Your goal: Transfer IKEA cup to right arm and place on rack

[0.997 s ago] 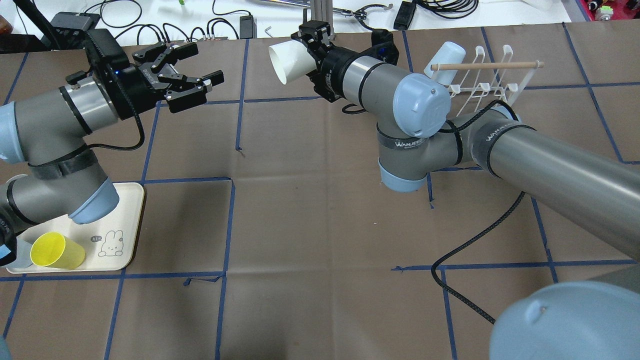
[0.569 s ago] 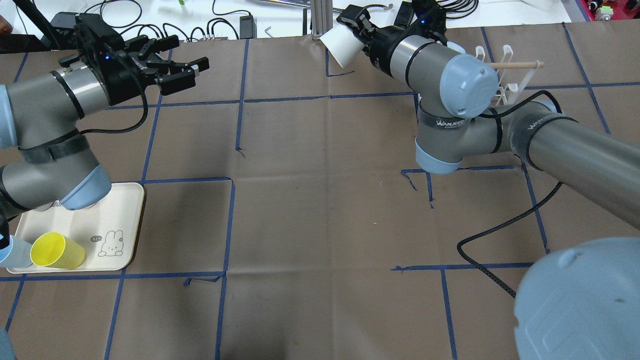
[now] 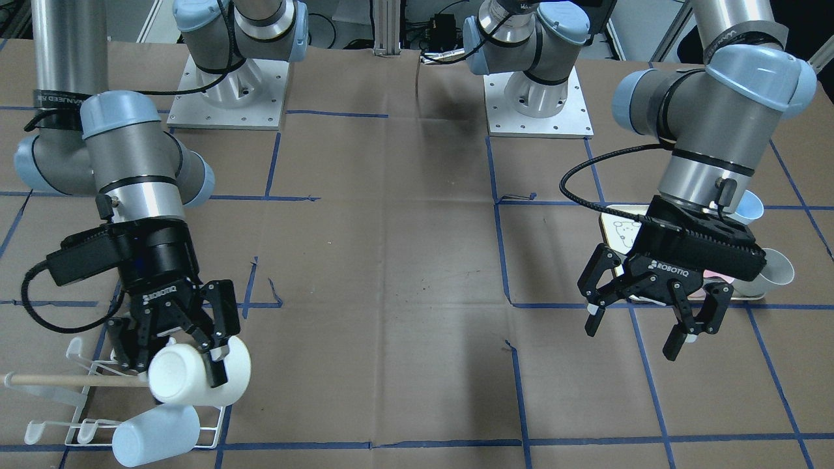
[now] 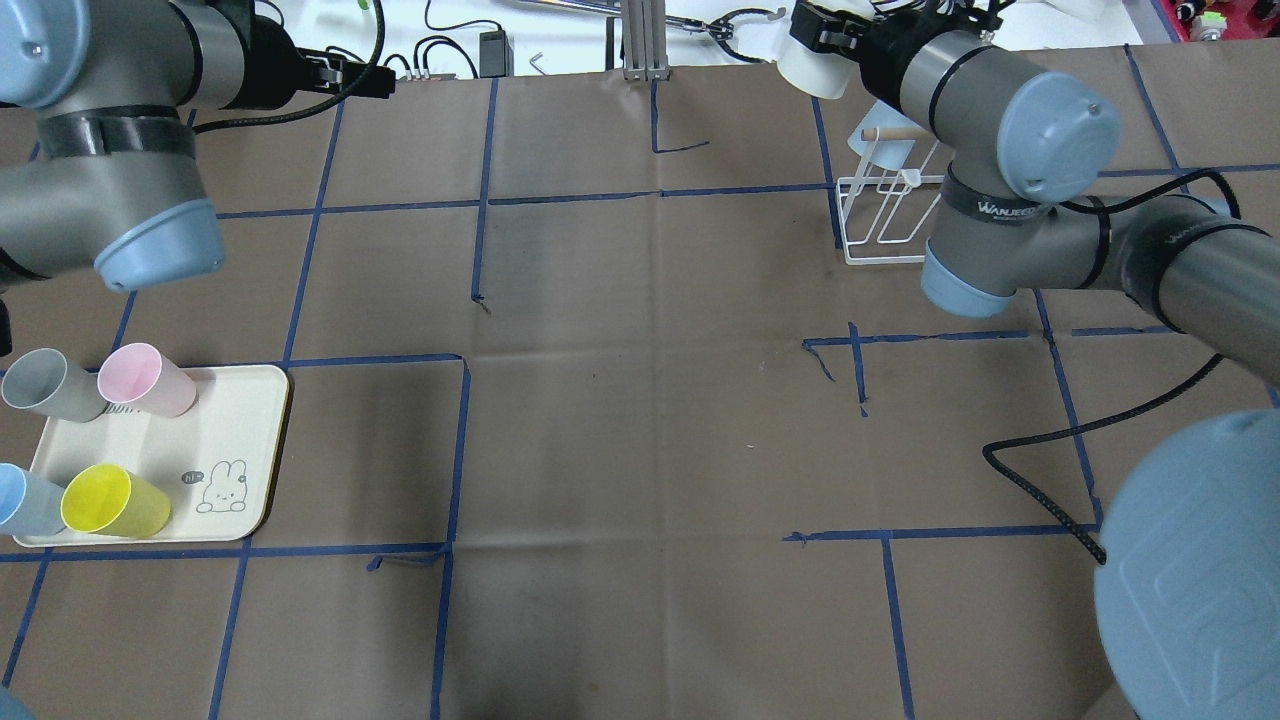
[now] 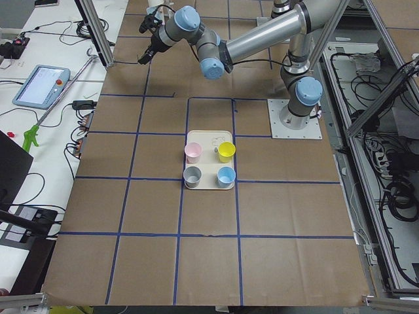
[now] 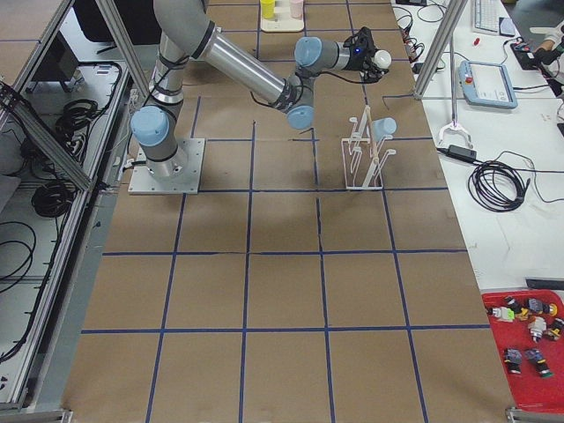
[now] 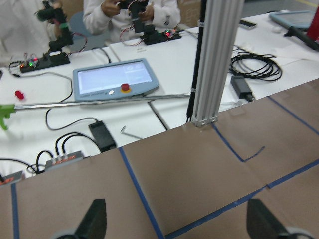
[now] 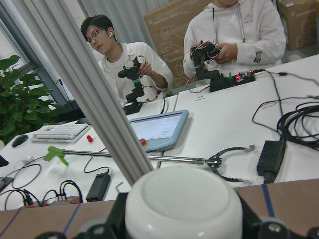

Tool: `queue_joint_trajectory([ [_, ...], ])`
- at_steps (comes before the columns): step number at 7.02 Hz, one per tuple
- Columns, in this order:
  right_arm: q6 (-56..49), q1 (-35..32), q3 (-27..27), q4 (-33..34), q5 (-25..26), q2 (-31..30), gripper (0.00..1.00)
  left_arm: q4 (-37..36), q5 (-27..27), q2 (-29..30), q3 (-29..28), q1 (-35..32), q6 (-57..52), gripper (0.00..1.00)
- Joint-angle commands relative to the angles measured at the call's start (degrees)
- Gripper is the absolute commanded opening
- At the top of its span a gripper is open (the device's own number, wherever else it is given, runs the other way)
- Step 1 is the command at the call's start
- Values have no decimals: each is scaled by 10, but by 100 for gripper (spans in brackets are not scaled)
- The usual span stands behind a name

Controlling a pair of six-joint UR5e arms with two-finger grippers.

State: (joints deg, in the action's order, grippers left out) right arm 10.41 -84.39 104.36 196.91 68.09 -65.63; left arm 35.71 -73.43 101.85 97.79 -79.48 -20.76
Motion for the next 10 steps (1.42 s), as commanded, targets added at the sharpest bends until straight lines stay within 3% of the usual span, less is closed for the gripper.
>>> queue_joint_trajectory([
  [1,-121,60,-2,1,52,2,9,280,-116,-31,-66,-11,41,100],
  [3,-235,100,-7,1,59,8,9,457,-200,-61,-102,-59,120,100],
  [4,-240,107,-11,5,86,17,8,525,-226,-72,-116,-79,149,100],
  [6,-240,123,-27,10,136,52,8,530,-205,-86,-98,-86,172,100],
  [7,-238,128,-35,35,136,78,8,525,-173,-94,-96,-83,169,100],
  [10,-232,126,-53,40,134,96,8,495,-173,-96,-96,-75,136,100],
])
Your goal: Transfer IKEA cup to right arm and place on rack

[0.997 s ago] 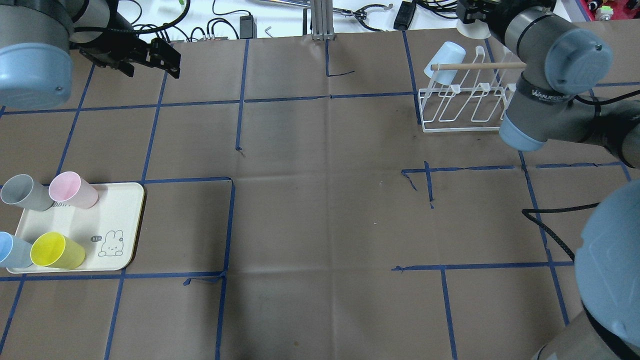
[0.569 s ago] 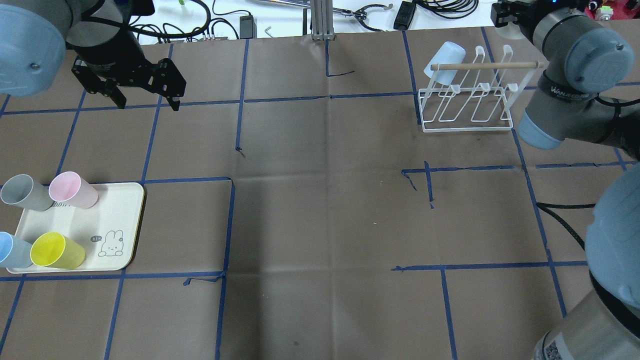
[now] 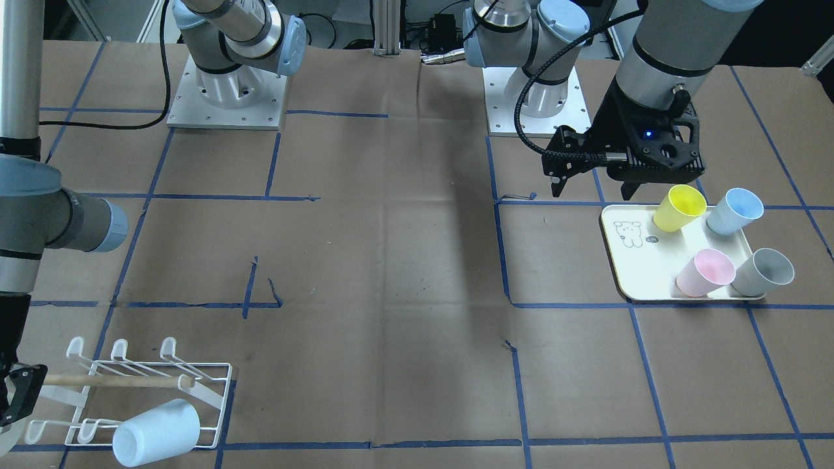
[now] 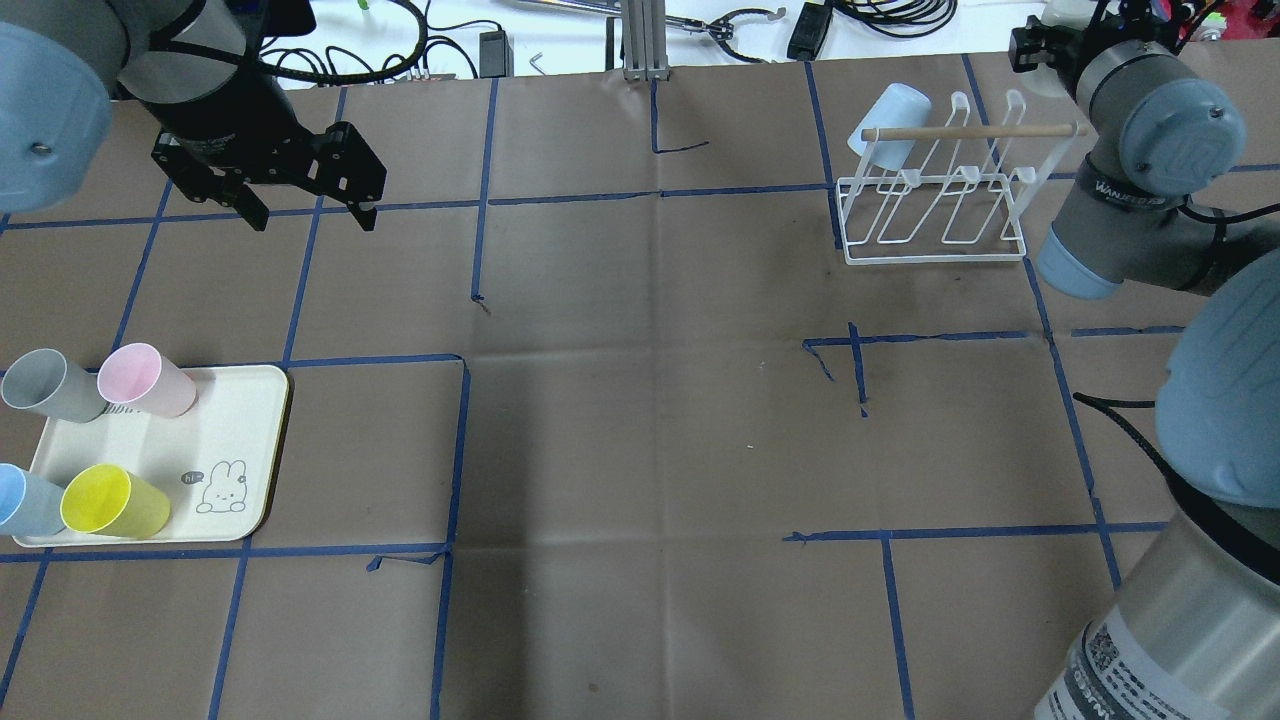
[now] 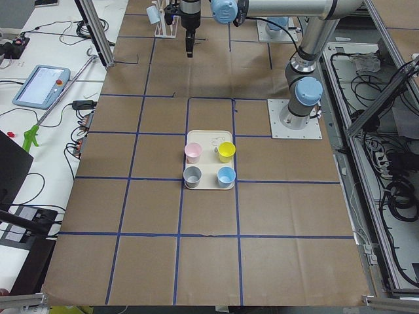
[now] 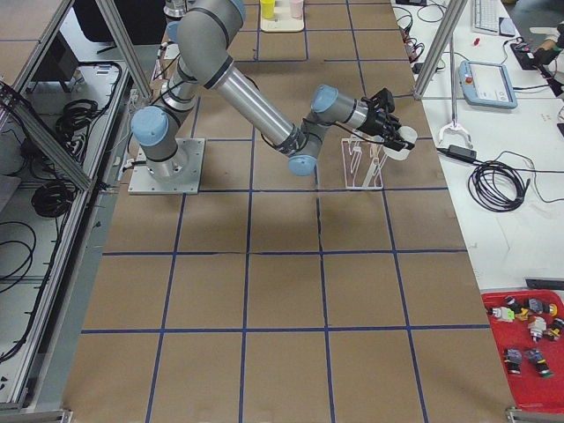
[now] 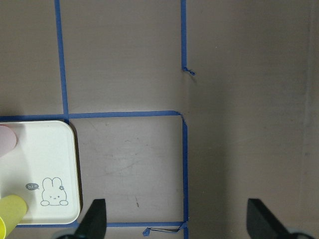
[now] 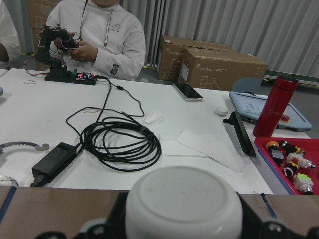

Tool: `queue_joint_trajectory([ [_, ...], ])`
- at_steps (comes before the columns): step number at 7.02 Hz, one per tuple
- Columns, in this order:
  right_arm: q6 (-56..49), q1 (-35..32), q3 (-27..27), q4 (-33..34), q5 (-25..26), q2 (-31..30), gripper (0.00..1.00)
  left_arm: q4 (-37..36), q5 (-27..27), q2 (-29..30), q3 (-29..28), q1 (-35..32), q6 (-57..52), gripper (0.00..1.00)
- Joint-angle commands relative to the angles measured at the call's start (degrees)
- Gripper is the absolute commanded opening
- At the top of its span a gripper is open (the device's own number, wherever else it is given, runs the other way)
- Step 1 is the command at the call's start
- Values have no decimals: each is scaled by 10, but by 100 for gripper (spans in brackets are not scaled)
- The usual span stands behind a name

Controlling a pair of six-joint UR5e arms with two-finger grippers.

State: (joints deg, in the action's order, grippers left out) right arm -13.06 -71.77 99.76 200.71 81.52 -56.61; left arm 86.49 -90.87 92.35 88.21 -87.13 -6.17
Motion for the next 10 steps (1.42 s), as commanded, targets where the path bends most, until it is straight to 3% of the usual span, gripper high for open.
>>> queue_joint_trajectory([
  [1,4,-3,-8,2,-7,10,7,-14,3,-1,0,-1,-7,100],
  [8,5,-7,25,2,-8,19,8,-21,2,11,4,-6,14,100],
  [9,-1,-7,25,2,-8,17,29,-32,2,11,5,-6,13,100],
  [10,0,-7,25,2,-8,14,66,-44,3,11,6,-6,13,100],
])
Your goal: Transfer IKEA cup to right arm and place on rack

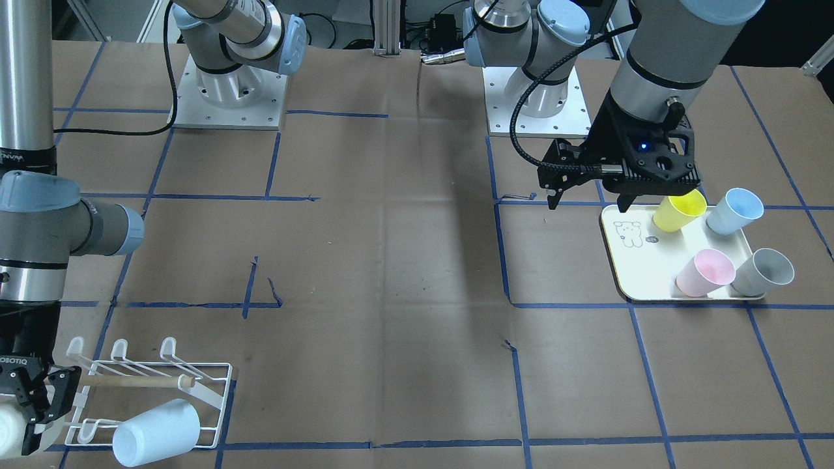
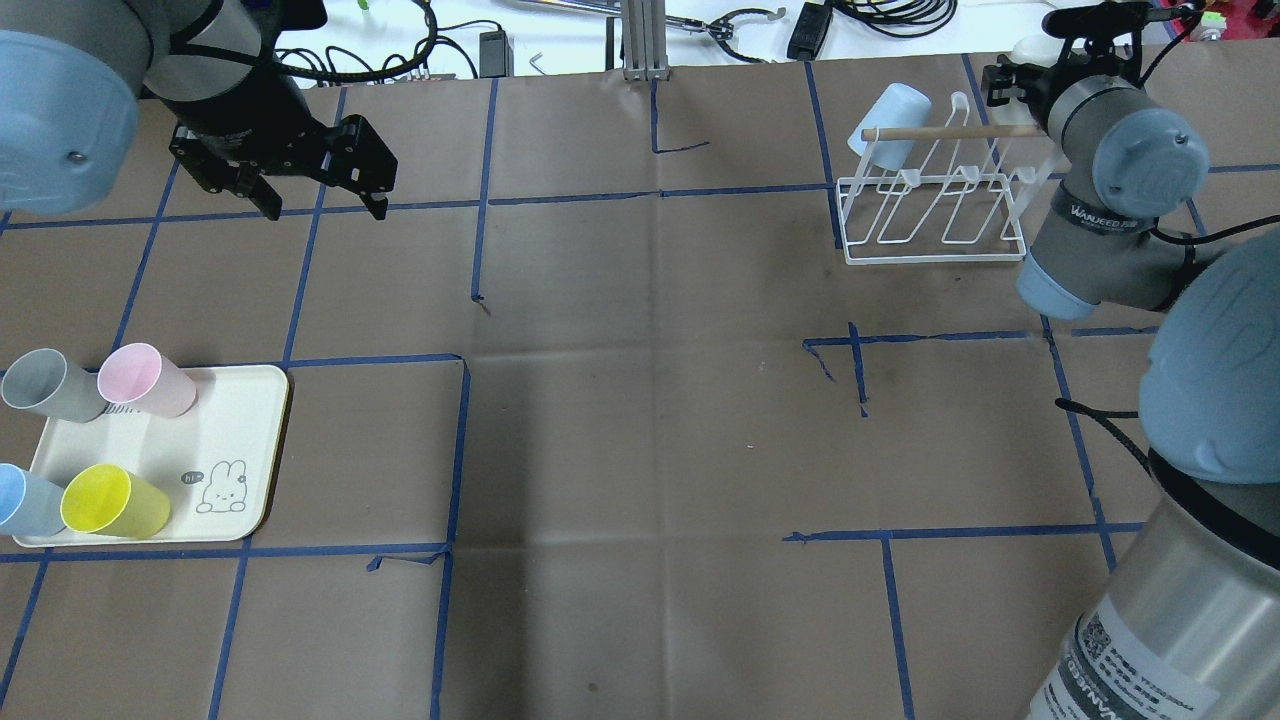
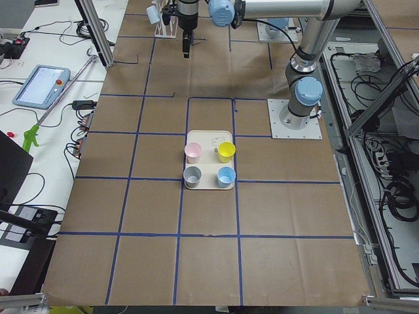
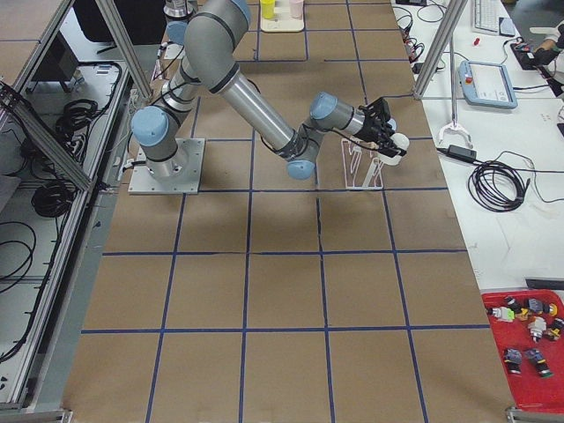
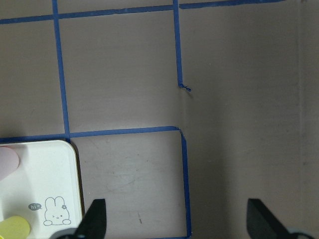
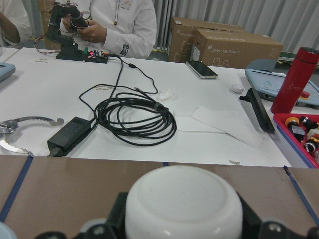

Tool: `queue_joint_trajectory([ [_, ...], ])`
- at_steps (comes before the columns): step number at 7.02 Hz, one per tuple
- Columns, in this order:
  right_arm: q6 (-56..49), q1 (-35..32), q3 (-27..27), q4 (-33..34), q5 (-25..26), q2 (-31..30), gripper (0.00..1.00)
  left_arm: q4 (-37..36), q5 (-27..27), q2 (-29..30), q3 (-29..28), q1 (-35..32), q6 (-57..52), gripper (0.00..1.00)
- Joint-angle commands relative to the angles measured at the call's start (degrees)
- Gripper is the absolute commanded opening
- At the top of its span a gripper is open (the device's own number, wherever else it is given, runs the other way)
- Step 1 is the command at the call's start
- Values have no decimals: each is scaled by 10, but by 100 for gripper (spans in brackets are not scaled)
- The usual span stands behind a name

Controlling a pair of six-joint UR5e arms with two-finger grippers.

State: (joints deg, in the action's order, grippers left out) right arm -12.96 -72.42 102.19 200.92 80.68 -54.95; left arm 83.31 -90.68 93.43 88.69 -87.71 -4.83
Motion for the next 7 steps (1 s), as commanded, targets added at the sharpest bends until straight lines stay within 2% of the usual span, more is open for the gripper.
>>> queue_joint_trajectory([
  [1,4,-1,-3,0,0,-2,99,-12,1,0,0,0,0,100],
  [5,1,-10,-8,-24,-1,-23,100,-12,1,-1,0,0,0,100],
  [6,1,-11,-17,-64,3,-45,100,-12,1,-2,1,0,0,100],
  [7,0,-11,-24,-175,4,-77,100,-12,1,-3,1,0,0,100],
])
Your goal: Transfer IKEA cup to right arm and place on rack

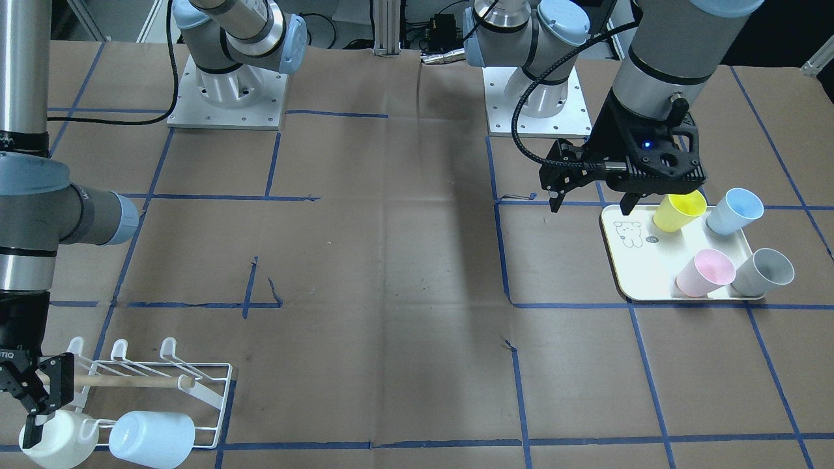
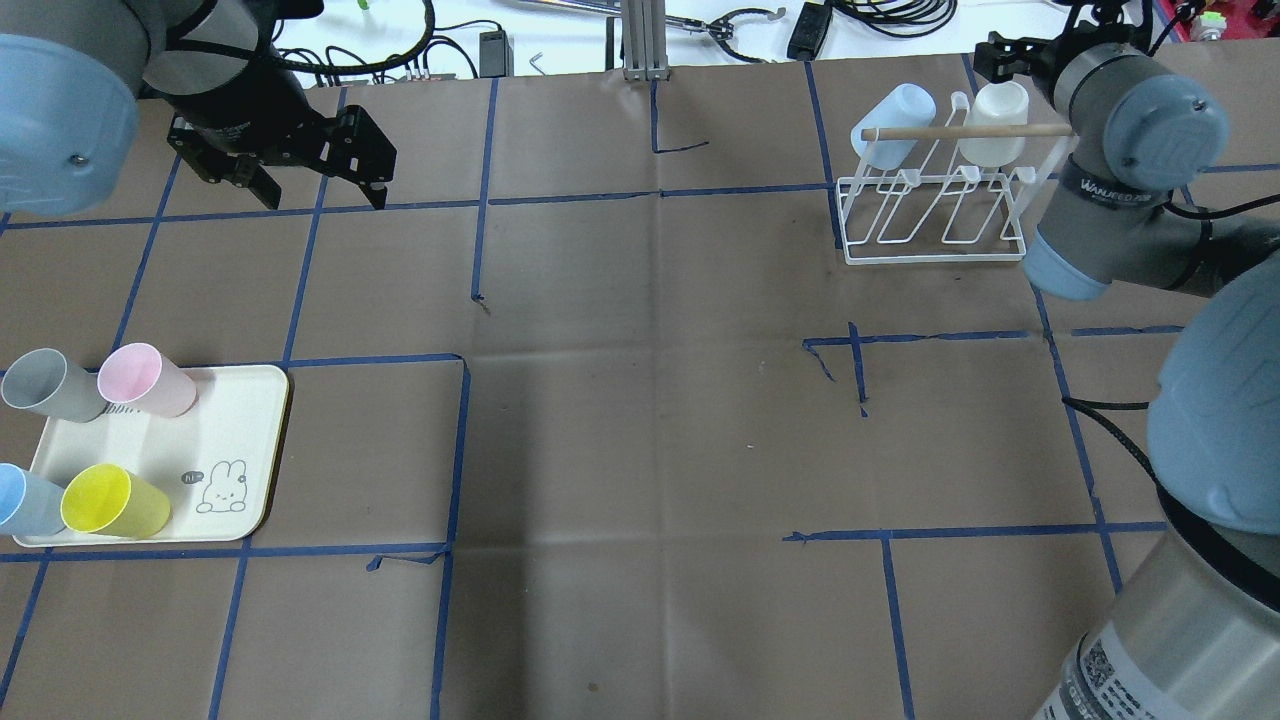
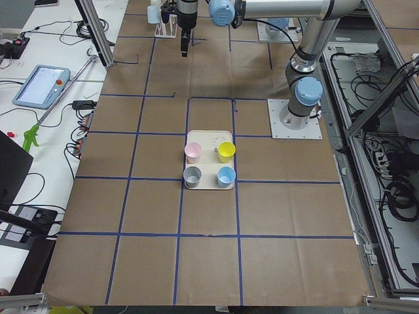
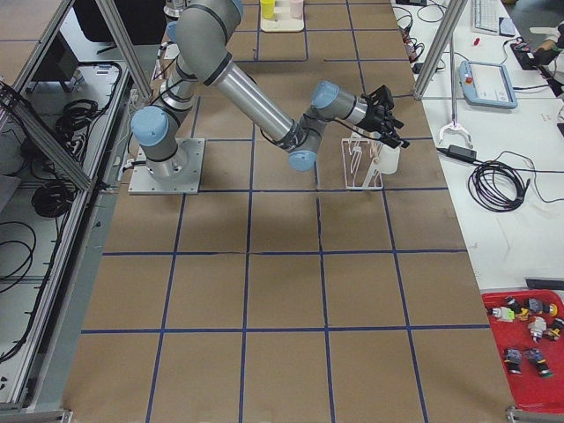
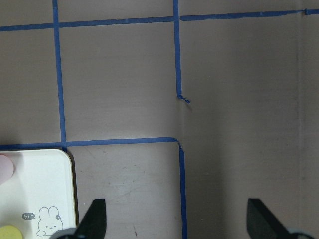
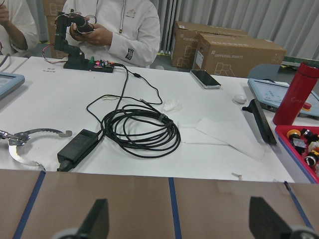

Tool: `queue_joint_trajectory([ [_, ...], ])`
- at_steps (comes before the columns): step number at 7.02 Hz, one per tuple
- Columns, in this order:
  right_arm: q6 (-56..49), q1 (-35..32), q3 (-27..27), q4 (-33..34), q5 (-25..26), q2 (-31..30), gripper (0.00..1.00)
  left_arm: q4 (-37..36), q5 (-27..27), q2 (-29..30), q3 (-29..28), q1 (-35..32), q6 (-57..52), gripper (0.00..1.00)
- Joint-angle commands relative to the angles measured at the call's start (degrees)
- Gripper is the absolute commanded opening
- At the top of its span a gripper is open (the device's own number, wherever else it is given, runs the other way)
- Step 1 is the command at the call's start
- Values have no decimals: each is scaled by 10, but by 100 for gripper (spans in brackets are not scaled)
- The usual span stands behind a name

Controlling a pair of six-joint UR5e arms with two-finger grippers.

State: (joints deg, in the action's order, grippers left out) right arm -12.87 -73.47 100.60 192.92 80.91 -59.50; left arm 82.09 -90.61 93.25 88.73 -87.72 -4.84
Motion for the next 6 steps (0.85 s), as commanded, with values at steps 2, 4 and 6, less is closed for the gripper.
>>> queue_joint_trajectory([
  [2,2,-12,-20,-281,3,-97,100,0,0,-2,0,0,0,100],
  [4,9,-61,-23,-451,45,-157,100,0,0,-3,1,0,0,100],
  [6,62,-93,-31,-701,46,-248,100,0,0,-6,2,0,3,100],
])
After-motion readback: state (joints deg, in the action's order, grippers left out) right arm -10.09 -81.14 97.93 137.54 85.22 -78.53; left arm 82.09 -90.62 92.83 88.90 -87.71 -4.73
